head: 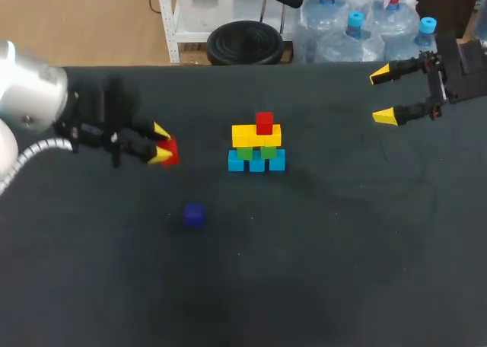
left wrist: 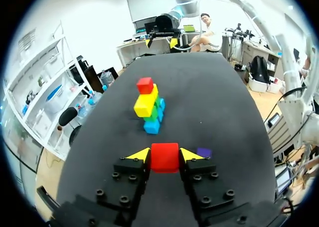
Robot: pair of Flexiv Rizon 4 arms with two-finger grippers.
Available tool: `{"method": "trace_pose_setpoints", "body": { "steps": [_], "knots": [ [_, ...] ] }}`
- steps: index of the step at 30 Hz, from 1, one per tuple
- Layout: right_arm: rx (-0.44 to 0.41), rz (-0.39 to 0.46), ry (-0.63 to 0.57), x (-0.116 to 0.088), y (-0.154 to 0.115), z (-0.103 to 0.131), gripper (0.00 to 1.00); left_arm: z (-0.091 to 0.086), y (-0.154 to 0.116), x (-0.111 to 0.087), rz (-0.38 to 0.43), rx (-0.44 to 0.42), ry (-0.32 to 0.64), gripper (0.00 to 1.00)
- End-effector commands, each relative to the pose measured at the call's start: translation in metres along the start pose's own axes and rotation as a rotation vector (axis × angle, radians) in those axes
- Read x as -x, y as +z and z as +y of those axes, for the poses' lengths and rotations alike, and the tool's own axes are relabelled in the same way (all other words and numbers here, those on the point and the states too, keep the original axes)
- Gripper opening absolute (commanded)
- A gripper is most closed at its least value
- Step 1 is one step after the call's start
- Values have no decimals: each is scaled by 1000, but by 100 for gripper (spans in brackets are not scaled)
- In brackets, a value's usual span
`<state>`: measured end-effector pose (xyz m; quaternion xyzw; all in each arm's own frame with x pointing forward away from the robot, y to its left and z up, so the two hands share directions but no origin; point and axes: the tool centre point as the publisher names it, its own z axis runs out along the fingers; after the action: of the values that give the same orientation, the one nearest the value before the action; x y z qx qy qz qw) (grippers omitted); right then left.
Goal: Place the blue cubes, place green cubes on the blue cubes, place the yellow cubes on the green cubes, then place the red cubes on the yellow cubes, and place purple cube on the red cubes.
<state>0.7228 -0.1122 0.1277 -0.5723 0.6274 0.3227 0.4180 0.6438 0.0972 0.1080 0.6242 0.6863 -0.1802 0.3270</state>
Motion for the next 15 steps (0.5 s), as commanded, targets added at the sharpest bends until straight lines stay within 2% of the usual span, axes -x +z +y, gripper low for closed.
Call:
{"method": "trace_pose_setpoints", "body": {
  "steps": [1, 6, 15],
  "knots": [
    [0, -2, -1, 0, 1, 0, 100, 19, -12, 11, 20, -59, 23, 0],
    [0, -2, -1, 0, 1, 0, 100, 37, -14, 24, 8, -75, 71, 0],
    [0, -2, -1, 0, 1, 0, 100, 58, -3, 47, -32, -90, 127, 0]
  ]
}}
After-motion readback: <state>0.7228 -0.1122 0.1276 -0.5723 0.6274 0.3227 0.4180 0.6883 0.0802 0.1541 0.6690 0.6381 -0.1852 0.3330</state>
